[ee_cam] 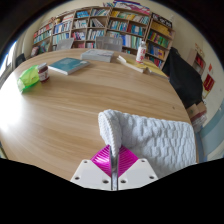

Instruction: Fold towel

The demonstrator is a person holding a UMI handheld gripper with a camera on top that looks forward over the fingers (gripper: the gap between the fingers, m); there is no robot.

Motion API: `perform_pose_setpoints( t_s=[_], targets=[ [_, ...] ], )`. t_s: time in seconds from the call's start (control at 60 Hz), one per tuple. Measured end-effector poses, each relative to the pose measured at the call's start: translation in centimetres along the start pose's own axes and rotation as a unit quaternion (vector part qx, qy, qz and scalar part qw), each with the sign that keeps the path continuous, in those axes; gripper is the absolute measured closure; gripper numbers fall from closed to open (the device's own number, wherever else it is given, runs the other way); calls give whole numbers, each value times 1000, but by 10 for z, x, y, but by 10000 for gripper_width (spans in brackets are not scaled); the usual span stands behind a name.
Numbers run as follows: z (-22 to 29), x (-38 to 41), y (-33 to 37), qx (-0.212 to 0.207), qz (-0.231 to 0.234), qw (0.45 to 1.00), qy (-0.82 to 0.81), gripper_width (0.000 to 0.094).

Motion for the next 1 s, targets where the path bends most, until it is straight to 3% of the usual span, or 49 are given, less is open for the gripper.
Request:
perform_pose_setpoints(
  t_s=[0.117, 0.267, 0.4, 0.533, 0.667, 0.833, 1.0],
  targets=[
    [-1, 2, 1, 0, -11, 1000, 22, 907],
    [21, -6, 19, 1, 26, 999, -27, 919],
    [58, -54, 62, -44, 62, 994, -76, 916],
    [66, -134, 84, -50, 87, 987, -124, 905],
    [44, -218, 64, -30, 88, 984, -151, 900],
    [-25, -274, -1, 50, 79, 984, -154, 899],
    [-38, -282, -25, 34, 61, 993, -99, 888]
  ],
)
Point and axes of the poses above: the point between the fingertips, and its own axes, seen from behind it with the camera up: x to the left, z up, y backward, against the way the camera looks, the point moved 2 cm from there along y, backward, against the way the camera looks, and after that the axes turned 4 degrees about -z, right-handed, at the moved point
